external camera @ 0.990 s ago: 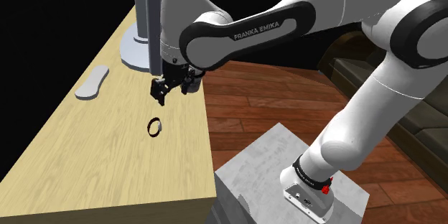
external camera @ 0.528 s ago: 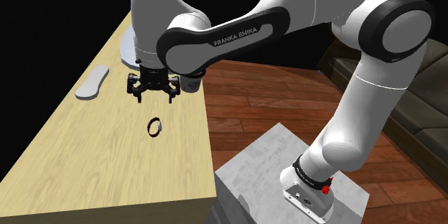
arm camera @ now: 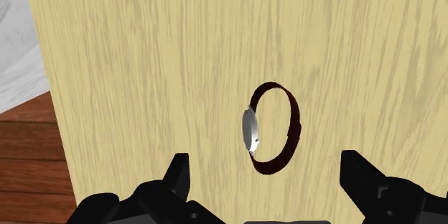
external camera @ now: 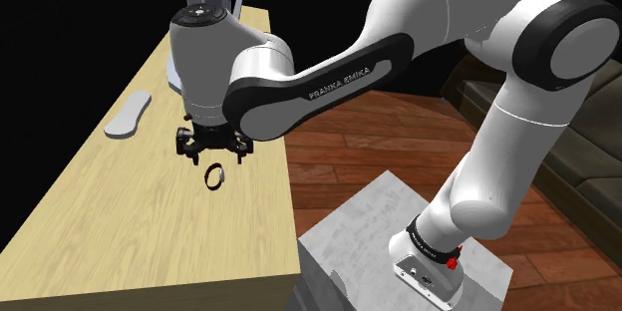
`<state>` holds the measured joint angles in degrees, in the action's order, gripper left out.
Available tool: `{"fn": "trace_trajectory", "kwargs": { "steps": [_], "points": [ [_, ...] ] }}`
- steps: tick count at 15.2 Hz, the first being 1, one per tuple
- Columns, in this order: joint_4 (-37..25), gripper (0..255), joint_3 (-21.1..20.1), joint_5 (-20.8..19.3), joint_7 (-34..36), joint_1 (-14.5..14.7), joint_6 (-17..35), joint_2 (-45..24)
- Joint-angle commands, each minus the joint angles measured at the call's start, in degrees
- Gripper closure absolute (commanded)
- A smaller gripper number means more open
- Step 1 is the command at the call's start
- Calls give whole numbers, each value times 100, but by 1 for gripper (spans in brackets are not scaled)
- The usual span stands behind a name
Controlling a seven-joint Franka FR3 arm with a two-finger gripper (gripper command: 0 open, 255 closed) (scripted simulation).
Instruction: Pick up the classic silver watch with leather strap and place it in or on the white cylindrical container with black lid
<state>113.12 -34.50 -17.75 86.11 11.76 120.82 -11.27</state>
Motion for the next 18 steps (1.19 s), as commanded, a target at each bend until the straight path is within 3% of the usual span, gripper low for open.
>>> {"fn": "trace_trajectory", "kwargs": {
  "steps": [1,5,13,14,18],
  "points": [
    [86,0,18,-67,86,14,108,-46],
    [225,0,83,-246,201,29,391,-236],
    [225,0,84,-245,201,30,390,-236],
    [225,255,84,-245,201,30,390,-236],
    [225,255,84,-245,201,30,390,-236]
  ]
}}
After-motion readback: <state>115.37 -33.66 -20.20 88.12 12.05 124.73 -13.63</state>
